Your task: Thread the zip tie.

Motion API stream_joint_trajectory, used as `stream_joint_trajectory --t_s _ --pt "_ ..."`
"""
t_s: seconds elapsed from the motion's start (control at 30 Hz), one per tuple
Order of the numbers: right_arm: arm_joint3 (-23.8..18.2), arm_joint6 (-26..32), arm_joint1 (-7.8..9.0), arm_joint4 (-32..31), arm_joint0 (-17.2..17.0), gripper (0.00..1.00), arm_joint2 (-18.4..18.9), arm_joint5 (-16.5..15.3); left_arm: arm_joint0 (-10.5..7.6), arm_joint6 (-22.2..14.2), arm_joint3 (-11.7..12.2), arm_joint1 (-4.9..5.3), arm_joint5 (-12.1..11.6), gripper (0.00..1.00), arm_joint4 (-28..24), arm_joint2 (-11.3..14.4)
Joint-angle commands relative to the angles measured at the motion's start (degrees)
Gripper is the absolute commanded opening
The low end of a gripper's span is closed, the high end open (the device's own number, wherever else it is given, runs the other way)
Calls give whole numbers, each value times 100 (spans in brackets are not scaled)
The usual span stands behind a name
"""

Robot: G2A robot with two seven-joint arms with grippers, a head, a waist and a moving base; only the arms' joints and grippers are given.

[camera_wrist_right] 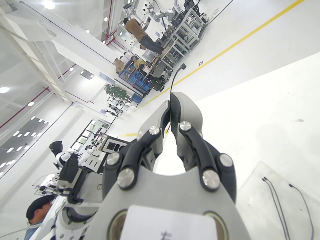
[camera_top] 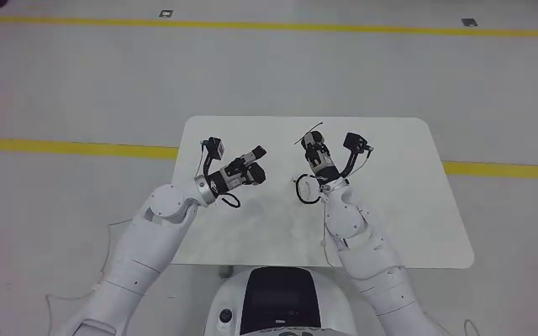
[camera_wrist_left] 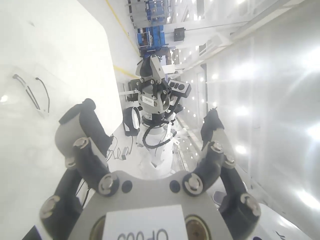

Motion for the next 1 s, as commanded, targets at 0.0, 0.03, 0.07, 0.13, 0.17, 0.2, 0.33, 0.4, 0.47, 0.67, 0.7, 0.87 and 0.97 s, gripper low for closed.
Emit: stream_joint_trajectory --t_s 0.0,0.03,0.07,0.13,0.17,0.2,0.33,0.4,0.47,0.67,0.7,0.87,0.97 --pt "0 0 0 0 0 0 0 0 0 0 0 0 1 100 0 0" --pt "0 0 0 0 0 0 0 0 0 0 0 0 1 100 0 0" --pt "0 0 0 0 0 0 0 0 17 39 -26 -4 -5 100 0 21" --pt "0 0 0 0 0 0 0 0 15 7 28 -9 7 100 -66 62" --pt "3 -1 -1 40 -20 0 3 -10 -14 0 72 -14 0 100 -71 86" --pt "15 -32 0 91 -63 0 15 -42 -51 -11 115 -21 -21 100 -63 123" --pt "57 -275 1 160 -235 0 36 -165 -255 -49 345 -67 -106 100 -70 307" --pt "55 -372 1 222 -311 0 46 -247 -374 -42 485 -94 -148 100 -76 395" --pt "51 -429 -1 294 -373 0 35 -348 -480 -54 603 -124 -189 100 -133 482" --pt "125 -513 -20 298 -428 0 -106 -423 -829 -117 962 -229 -253 100 -302 771" --pt "141 -531 -24 300 -429 0 -129 -430 -902 -145 1027 -255 -266 100 -334 842" --pt "187 -584 -39 319 -411 0 -206 -468 -1151 -197 1259 -353 -315 100 -459 1089" --pt "167 -651 -44 336 -406 0 -207 -493 -1230 -82 1389 -385 -395 100 -451 1140"
